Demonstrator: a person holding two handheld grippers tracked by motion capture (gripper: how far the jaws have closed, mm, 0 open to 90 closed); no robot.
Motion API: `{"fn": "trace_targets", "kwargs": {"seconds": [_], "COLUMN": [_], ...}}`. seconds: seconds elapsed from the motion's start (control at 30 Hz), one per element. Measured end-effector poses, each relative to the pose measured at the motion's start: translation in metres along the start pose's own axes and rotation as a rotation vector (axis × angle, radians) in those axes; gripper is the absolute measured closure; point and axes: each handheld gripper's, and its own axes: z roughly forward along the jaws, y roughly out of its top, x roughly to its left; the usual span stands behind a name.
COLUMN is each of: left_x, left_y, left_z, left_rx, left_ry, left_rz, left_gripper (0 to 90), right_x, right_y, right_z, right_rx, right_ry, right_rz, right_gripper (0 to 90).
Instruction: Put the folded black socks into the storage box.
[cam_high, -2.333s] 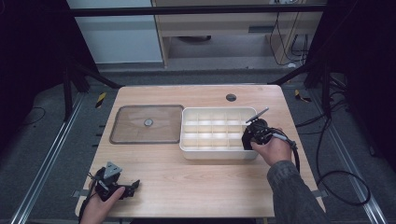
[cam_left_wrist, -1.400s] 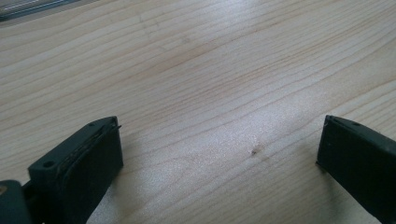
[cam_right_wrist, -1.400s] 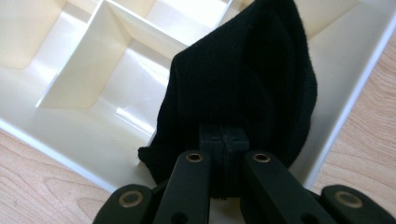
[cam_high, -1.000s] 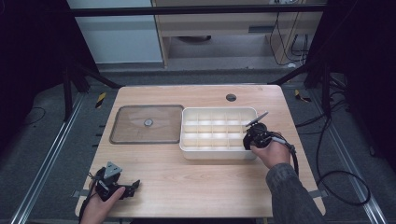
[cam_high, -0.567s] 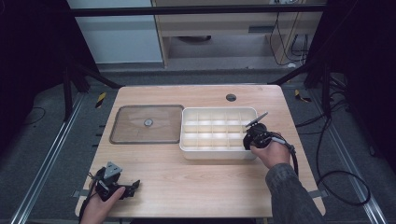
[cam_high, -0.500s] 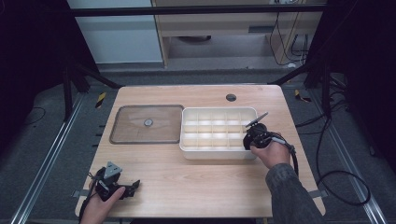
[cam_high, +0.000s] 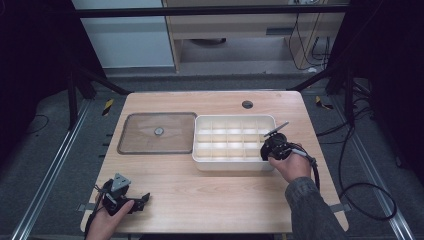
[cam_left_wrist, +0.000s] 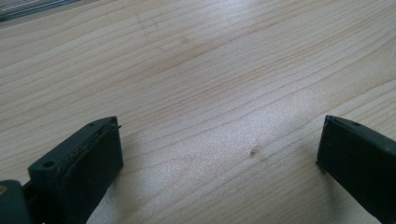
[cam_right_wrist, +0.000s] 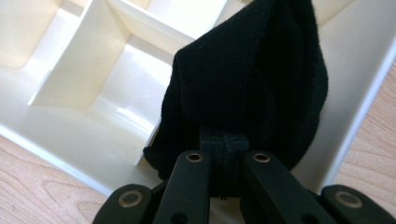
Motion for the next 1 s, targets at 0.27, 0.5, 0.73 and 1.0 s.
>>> {"fn": "trace_targets", "kwargs": {"seconds": [0.27, 0.5, 0.73, 1.0], "left_x": [0.0, -0.001, -0.001, -0.001], "left_y": [0.0, 0.0, 0.0, 0.0], "left_z": [0.0, 0.0, 0.0, 0.0], "left_rx": [-0.002, -0.006, -0.007, -0.007], "left_ry": [-0.002, -0.002, -0.002, -0.003], "left_rz": [0.001, -0.001, -0.001, 0.0], "left_gripper": [0.0, 0.0, 0.0, 0.0], "right_x": [-0.003, -0.004, -0.003, -0.004], "right_y": [0.002, 0.002, 0.0, -0.003], "right_z": [0.004, 0.003, -0.003, -0.018], "right_rx": [0.027, 0.028, 0.003, -0.042], "right_ry": [0.027, 0.033, 0.024, 0.02], "right_rz": [0.026, 0.021, 0.011, 0.004], "right_gripper": [90.0, 90.0, 90.0, 90.0]}}
